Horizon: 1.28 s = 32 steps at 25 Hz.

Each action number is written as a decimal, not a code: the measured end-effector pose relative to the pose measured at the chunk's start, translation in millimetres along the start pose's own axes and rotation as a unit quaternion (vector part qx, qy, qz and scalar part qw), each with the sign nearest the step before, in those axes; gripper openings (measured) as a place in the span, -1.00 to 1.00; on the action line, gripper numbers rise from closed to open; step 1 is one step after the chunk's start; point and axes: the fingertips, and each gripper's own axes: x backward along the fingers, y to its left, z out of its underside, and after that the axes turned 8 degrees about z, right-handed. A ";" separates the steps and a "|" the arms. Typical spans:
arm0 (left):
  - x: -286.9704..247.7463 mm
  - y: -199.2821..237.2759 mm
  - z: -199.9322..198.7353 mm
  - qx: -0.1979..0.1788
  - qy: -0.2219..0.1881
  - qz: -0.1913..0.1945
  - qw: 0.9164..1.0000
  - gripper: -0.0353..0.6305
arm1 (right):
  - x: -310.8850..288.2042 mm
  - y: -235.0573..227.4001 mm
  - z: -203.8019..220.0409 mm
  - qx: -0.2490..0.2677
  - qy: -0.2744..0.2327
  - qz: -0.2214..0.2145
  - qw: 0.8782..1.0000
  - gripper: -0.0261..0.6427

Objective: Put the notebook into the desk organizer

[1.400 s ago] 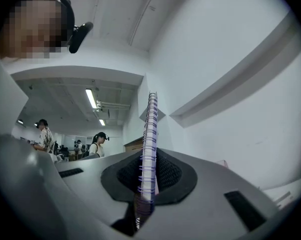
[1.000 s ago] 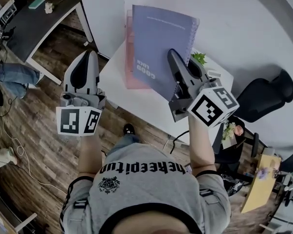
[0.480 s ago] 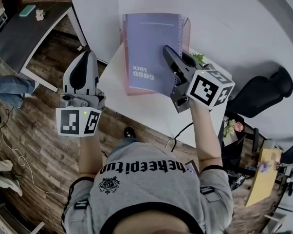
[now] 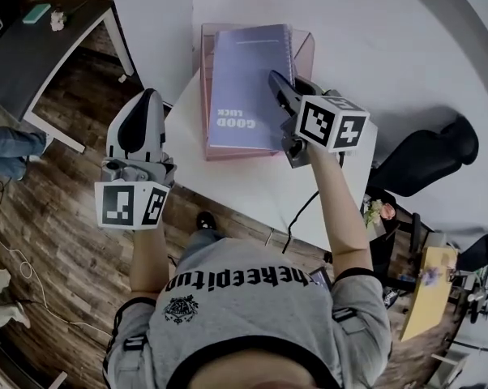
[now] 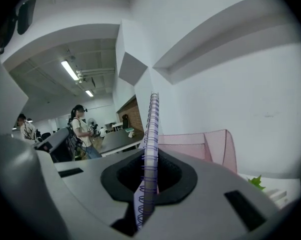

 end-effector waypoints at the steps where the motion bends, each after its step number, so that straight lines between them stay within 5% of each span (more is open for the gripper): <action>1: 0.2 0.4 0.5 -0.001 0.000 -0.001 1.000 -0.88 | -4.8 -1.7 1.7 0.006 0.006 0.004 1.000 -0.82; 32: -25.3 29.9 23.6 -0.001 0.020 0.003 1.000 -0.88 | -84.8 -44.8 46.2 0.125 0.113 0.111 0.979 -0.62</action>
